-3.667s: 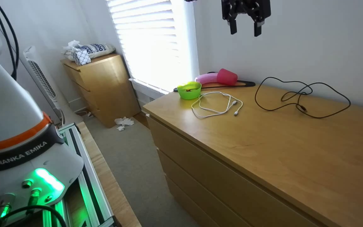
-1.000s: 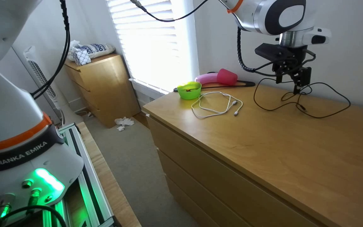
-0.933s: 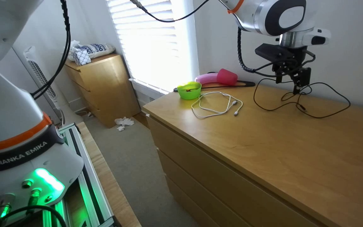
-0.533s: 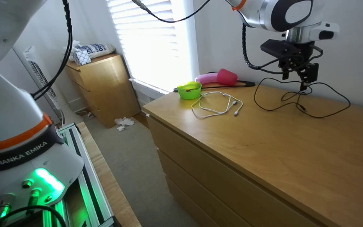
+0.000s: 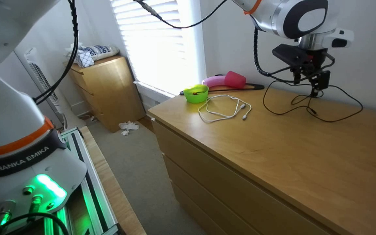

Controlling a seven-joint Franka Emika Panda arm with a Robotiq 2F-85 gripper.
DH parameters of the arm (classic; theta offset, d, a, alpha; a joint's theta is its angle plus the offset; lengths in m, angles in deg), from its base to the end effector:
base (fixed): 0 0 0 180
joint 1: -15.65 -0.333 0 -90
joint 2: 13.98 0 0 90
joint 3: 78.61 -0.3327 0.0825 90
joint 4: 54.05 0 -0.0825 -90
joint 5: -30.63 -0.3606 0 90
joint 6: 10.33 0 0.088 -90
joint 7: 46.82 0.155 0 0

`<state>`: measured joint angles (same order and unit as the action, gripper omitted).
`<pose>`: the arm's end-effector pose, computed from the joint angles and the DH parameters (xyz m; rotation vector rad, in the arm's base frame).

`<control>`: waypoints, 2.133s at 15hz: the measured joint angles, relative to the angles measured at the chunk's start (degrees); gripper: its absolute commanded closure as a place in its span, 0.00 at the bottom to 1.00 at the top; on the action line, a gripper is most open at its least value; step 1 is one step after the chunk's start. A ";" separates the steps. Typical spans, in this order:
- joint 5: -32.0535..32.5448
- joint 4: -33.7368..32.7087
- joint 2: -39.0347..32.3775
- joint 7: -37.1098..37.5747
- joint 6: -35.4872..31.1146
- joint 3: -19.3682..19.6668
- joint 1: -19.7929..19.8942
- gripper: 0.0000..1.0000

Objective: Move the black cable forward

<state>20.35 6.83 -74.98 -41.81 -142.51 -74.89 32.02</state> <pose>0.7561 -0.2477 0.1662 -2.9640 0.7694 -0.2946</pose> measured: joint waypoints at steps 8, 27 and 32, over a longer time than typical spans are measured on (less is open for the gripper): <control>-0.45 -4.25 -4.64 0.00 -0.12 -0.88 0.29 0.65; 4.97 2.99 15.52 12.06 39.51 10.83 -4.58 0.99; 5.33 14.78 26.60 11.76 44.36 15.31 -3.81 0.99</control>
<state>25.68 21.61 -48.38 -30.05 -98.15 -59.58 28.21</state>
